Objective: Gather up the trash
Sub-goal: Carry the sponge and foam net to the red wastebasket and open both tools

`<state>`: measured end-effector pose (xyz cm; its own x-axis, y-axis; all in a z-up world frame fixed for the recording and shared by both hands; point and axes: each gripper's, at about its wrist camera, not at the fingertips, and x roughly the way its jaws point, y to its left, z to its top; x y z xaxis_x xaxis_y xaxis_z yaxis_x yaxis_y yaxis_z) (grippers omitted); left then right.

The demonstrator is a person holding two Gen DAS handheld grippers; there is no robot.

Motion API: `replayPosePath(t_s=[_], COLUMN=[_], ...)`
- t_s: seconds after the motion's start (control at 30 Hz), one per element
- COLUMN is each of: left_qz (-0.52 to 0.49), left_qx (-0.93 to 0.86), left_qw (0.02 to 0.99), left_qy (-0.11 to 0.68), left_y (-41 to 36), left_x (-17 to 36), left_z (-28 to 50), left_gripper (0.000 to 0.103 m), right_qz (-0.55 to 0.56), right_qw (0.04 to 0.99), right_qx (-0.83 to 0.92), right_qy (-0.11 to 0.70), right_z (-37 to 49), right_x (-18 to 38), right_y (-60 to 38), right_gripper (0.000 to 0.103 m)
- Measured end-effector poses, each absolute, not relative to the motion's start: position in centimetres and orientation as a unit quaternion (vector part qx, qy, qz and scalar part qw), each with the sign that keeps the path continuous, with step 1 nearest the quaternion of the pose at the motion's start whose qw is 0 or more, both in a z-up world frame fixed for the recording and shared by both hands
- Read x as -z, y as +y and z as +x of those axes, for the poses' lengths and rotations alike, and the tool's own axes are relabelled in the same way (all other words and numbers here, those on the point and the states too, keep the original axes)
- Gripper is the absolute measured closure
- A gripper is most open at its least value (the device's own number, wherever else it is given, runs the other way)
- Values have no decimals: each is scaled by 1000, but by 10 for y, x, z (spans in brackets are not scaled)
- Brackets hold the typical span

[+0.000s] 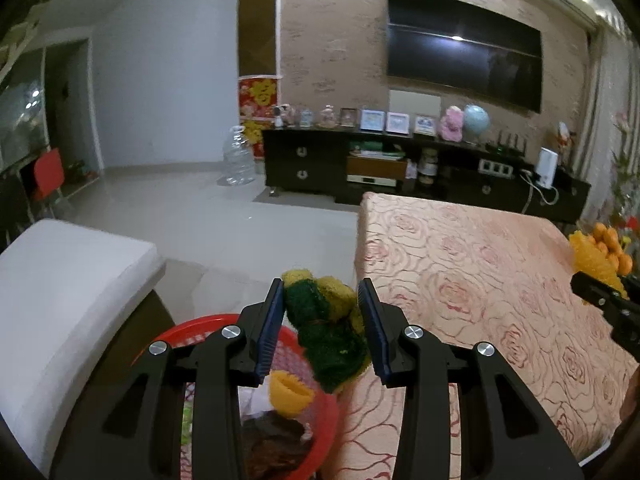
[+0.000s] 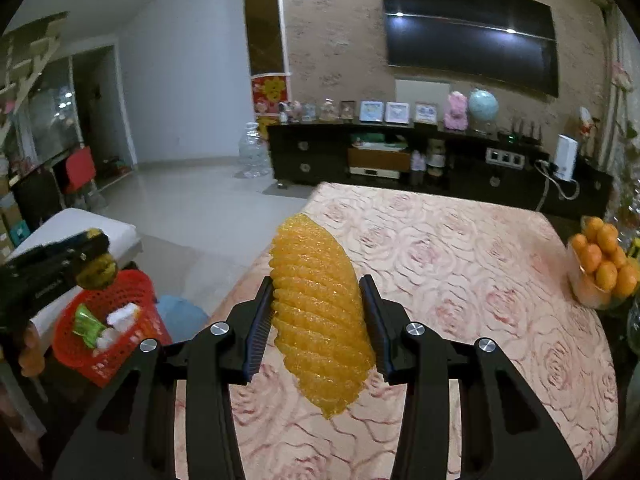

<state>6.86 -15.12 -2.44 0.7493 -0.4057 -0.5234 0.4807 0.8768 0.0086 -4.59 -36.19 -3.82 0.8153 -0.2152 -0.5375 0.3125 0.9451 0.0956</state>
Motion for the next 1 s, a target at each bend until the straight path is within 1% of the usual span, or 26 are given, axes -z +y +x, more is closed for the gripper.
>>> replayPosePath(t_s=[0.43, 0.57, 0.73, 1.0], left_qz=[58, 66, 67, 63], left_qx=[182, 168, 150, 116], left_qw=[942, 941, 941, 939], left_qy=[276, 285, 296, 318], left_y=[-118, -109, -97, -74], left_x=[25, 33, 41, 52], left_z=[94, 99, 107, 124], left_gripper=[66, 66, 66, 66], right_qz=[78, 76, 91, 82], right_qw=[960, 960, 949, 941], right_qx=[19, 3, -16, -53], right_qy=[268, 271, 300, 324], right_z=[27, 37, 56, 76], right_x=[-1, 10, 30, 46], right_y=[-306, -295, -288, -253], right_gripper=[61, 61, 61, 61])
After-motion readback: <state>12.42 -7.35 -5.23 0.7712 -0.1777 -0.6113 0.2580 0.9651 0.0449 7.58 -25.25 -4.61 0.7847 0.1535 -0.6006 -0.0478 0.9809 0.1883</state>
